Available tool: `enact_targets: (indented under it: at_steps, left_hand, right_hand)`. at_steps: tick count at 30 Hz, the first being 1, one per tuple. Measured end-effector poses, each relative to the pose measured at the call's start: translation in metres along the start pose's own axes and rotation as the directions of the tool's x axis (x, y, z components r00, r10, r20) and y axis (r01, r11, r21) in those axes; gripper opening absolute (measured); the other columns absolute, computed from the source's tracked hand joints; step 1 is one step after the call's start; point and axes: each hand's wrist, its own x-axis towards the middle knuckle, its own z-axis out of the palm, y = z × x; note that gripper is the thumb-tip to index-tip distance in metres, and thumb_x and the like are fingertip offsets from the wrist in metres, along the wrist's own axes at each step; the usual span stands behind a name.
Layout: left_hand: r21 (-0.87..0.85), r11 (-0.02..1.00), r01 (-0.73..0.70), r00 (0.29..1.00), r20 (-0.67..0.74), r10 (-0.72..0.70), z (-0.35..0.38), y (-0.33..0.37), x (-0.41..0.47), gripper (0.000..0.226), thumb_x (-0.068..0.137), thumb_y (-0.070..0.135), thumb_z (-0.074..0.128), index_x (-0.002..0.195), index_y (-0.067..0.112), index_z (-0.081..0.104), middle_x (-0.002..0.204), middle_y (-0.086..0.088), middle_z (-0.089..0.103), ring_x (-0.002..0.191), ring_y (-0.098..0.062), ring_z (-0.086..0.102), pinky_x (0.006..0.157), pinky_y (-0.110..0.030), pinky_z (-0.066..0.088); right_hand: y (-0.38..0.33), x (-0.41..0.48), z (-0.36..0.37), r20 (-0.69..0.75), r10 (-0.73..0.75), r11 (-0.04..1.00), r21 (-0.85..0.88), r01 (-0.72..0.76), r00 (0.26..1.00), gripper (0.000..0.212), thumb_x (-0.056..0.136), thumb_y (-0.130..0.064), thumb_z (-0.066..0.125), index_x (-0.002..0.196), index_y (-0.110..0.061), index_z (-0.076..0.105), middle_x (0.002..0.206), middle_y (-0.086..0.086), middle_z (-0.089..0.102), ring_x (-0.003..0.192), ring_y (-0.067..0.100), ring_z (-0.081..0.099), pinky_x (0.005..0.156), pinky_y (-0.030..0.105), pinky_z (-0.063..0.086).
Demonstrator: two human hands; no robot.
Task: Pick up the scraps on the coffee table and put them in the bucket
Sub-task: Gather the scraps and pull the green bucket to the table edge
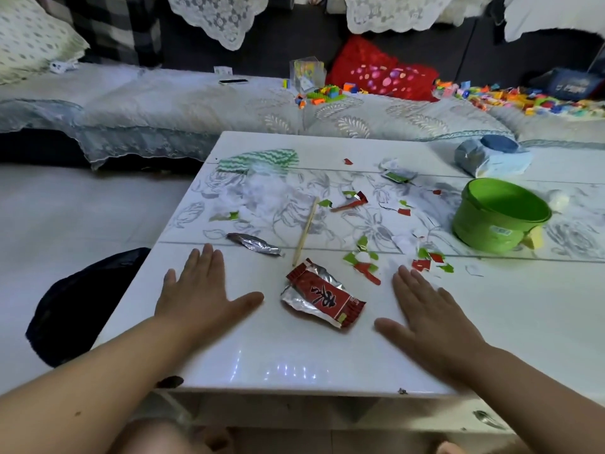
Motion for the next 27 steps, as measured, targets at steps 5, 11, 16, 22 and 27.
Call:
enact_targets:
  at_steps: [5,11,16,22,27]
  left_hand:
    - [0.008,1.000,0.001,1.000,-0.013,-0.001,0.001,-0.001,-0.002,0.108,0.070,0.082,0.026,0.149,0.015,-0.006,0.158,0.000,-0.013,0.145,-0.016,-0.012,0.116,-0.048,0.002]
    - [0.013,1.000,-0.001,0.999,-0.032,0.001,0.001,0.000,-0.004,0.107,0.072,0.081,0.027,0.149,0.015,-0.003,0.159,0.000,-0.009,0.145,-0.016,-0.008,0.116,-0.047,0.004]
    - [0.019,1.000,0.003,1.000,-0.029,-0.003,-0.001,0.001,-0.004,0.105,0.073,0.081,0.029,0.150,0.016,-0.002,0.159,0.001,-0.008,0.145,-0.016,-0.007,0.116,-0.047,0.004]
    - [-0.004,0.999,0.032,0.999,0.036,-0.032,-0.009,0.008,-0.005,0.106,0.073,0.079,0.034,0.149,0.014,0.000,0.159,-0.002,-0.006,0.146,-0.020,-0.005,0.116,-0.047,0.008]
    - [0.004,0.999,0.034,0.994,0.106,-0.034,-0.016,0.014,-0.006,0.105,0.075,0.076,0.035,0.149,0.010,-0.001,0.159,-0.008,-0.005,0.145,-0.027,-0.004,0.117,-0.045,0.011]
  right_hand:
    - [0.000,-0.002,0.000,-0.005,-0.008,1.000,0.008,0.008,1.000,0.103,0.064,-0.082,-0.001,0.150,-0.027,-0.013,0.156,-0.013,-0.021,0.143,0.002,-0.019,0.119,0.032,-0.005]
    - [-0.001,-0.004,-0.001,-0.024,-0.020,0.999,0.025,0.021,0.999,0.102,0.067,-0.082,0.002,0.151,-0.027,-0.008,0.159,-0.011,-0.016,0.146,0.005,-0.013,0.119,0.032,-0.003]
    - [0.001,-0.005,-0.002,-0.056,-0.026,0.999,0.017,0.027,0.998,0.089,0.082,-0.076,0.021,0.152,-0.026,-0.002,0.161,-0.009,-0.009,0.148,0.009,-0.008,0.120,0.035,0.000]
    - [-0.002,-0.005,-0.005,-0.033,-0.010,0.999,0.042,0.012,0.999,0.089,0.083,-0.074,0.025,0.153,-0.025,0.000,0.161,-0.006,-0.008,0.148,0.012,-0.007,0.121,0.039,0.001]
    - [-0.002,0.000,-0.012,0.073,-0.022,0.998,0.053,0.018,0.997,0.092,0.084,-0.073,0.028,0.152,-0.021,-0.005,0.161,-0.003,-0.013,0.148,0.015,-0.012,0.120,0.043,-0.002]
